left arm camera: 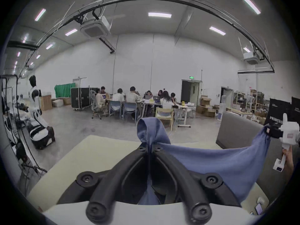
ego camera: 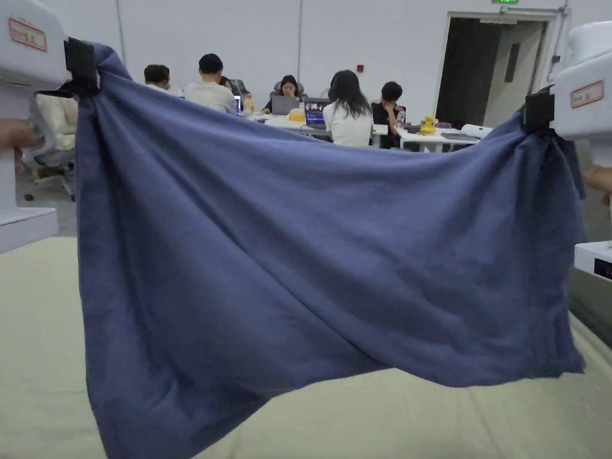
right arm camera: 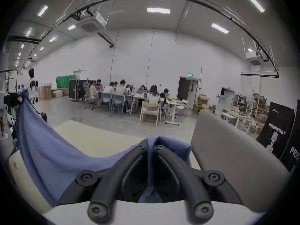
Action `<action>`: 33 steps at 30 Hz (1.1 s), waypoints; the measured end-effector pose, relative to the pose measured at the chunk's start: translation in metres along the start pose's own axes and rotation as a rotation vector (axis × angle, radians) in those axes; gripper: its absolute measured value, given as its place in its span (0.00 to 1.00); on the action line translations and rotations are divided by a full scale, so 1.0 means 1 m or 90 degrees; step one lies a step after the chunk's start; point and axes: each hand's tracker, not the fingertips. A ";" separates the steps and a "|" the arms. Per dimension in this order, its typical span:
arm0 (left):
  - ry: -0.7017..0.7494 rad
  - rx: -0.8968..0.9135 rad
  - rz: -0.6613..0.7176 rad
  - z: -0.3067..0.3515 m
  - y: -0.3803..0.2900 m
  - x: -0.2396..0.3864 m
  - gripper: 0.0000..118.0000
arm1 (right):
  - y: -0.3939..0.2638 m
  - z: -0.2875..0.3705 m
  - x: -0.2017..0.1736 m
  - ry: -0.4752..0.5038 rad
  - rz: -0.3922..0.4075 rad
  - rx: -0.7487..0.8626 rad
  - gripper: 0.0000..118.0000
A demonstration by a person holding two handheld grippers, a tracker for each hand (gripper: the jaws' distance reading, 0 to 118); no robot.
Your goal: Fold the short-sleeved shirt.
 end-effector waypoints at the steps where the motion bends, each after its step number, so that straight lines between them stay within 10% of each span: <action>1: 0.002 -0.005 -0.002 -0.012 -0.016 -0.002 0.00 | -0.013 -0.016 -0.004 -0.001 0.000 -0.019 0.05; 15: -0.043 -0.386 0.068 -0.061 -0.406 -0.006 0.00 | -0.403 -0.117 -0.067 0.068 -0.073 -0.422 0.05; 18: -0.049 -0.405 0.087 -0.042 -0.432 -0.006 0.00 | -0.427 -0.109 -0.061 0.074 -0.093 -0.442 0.05; 19: 0.138 -0.331 -0.270 -0.031 -0.411 -0.021 0.00 | -0.431 -0.102 -0.060 0.078 -0.090 -0.441 0.05; 33: 0.129 -0.321 -0.267 0.193 -0.400 -0.030 0.00 | -0.449 0.171 -0.017 0.079 -0.076 -0.387 0.05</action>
